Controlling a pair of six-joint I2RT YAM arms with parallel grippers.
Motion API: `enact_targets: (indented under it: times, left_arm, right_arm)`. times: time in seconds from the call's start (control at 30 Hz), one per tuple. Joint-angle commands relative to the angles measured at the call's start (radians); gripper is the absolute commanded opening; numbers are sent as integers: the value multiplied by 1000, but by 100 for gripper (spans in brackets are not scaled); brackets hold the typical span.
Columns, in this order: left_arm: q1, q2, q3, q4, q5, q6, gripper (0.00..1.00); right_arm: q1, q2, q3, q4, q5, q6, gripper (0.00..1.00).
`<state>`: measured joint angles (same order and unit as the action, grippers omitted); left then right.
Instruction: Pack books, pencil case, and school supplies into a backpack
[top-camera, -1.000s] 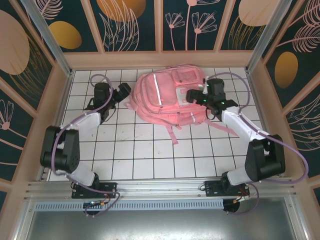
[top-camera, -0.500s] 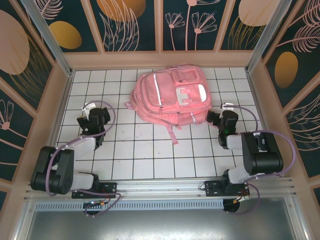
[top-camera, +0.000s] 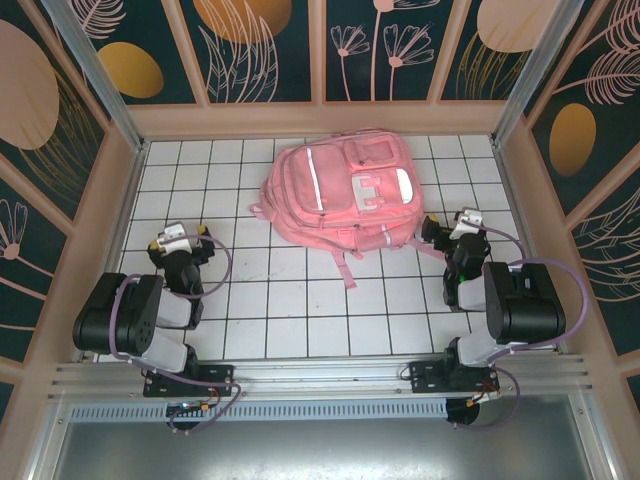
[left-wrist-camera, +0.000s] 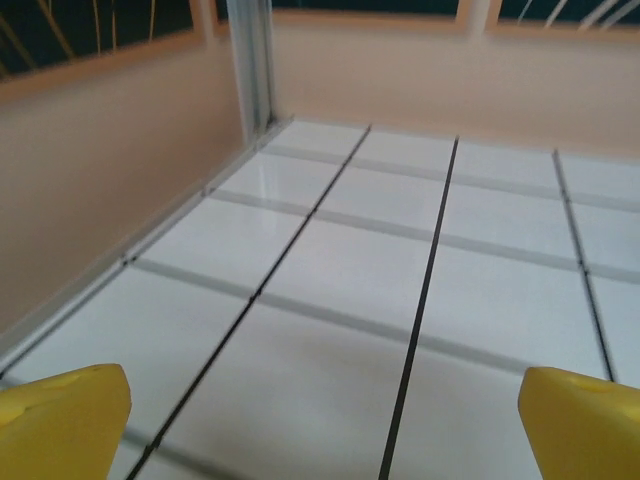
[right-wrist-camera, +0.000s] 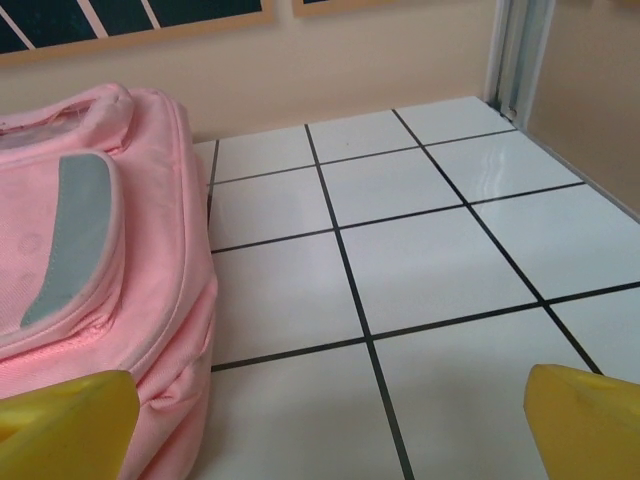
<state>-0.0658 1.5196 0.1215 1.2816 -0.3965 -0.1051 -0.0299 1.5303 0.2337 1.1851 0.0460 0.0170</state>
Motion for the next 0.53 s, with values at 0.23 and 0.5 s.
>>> enact_targets:
  times: [0.23,0.5]
  left_arm:
    - [5,1,86,53,55,20,99]
    - [4,4,89,45,39,11,99]
  right_arm:
    - [9,9,-3,66,0,4,99]
    - [13,9,-2,69,2,1,99]
